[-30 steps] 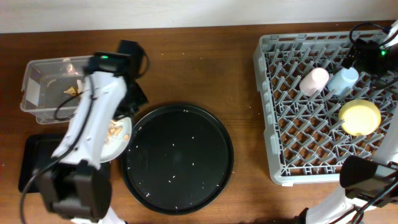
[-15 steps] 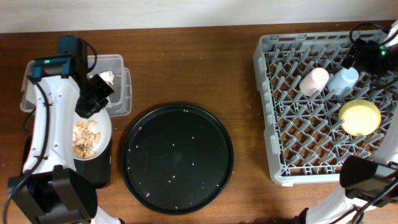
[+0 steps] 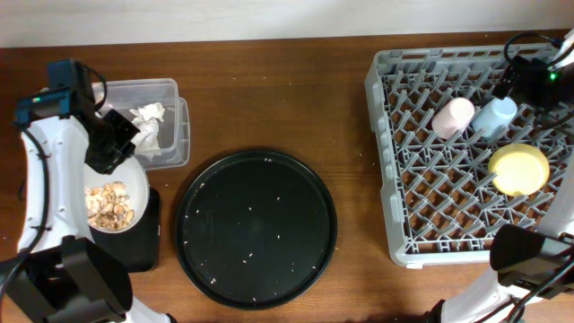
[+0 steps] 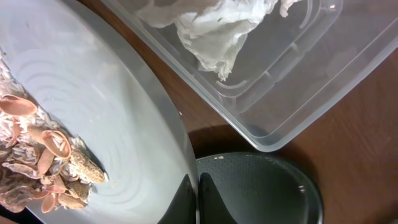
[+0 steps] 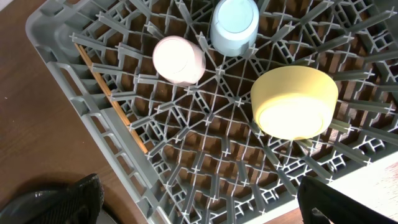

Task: Sort waste into correct bins and load items into the dishwasher rack
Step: 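Lift the plate and carry it left over the black rectangular tray, then tilt the plate with the left gripper to dump scraps onto the tray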

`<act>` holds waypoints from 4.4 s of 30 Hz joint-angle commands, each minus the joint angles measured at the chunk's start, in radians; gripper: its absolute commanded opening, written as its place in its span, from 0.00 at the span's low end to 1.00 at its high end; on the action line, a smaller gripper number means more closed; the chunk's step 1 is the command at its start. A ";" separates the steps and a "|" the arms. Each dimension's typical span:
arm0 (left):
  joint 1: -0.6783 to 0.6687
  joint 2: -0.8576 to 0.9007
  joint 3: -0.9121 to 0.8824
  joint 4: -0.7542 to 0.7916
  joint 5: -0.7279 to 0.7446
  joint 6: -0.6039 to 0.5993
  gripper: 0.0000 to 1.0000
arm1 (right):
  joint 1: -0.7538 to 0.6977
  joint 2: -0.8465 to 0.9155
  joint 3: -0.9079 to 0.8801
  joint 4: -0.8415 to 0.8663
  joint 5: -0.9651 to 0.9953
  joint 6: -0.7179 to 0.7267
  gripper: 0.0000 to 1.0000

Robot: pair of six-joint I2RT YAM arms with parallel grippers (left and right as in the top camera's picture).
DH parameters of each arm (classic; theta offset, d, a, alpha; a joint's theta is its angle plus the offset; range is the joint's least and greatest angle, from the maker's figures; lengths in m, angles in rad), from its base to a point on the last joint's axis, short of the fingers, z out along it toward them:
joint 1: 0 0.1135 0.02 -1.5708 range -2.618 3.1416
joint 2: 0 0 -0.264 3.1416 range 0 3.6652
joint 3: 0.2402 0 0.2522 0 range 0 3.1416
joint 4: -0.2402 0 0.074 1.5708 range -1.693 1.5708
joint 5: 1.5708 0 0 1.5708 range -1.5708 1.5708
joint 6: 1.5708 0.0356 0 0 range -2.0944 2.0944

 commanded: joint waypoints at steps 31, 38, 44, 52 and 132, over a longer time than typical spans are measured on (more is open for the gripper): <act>0.449 -0.015 -0.053 -0.019 0.592 0.282 0.01 | -0.003 -0.001 0.002 0.000 0.016 0.005 0.98; 0.480 -0.015 -0.053 -0.054 0.670 0.338 0.01 | -0.003 -0.001 0.002 0.000 0.016 0.005 0.98; 0.483 -0.015 -0.053 -0.065 0.668 0.349 0.01 | -0.003 -0.001 0.002 0.000 0.016 0.005 0.98; 0.532 -0.015 -0.053 -0.057 0.735 0.386 0.01 | -0.003 -0.001 0.002 0.000 0.016 0.005 0.98; 0.217 -0.364 -0.053 -0.384 0.563 0.555 0.01 | -0.003 -0.001 0.002 0.000 0.016 0.005 0.98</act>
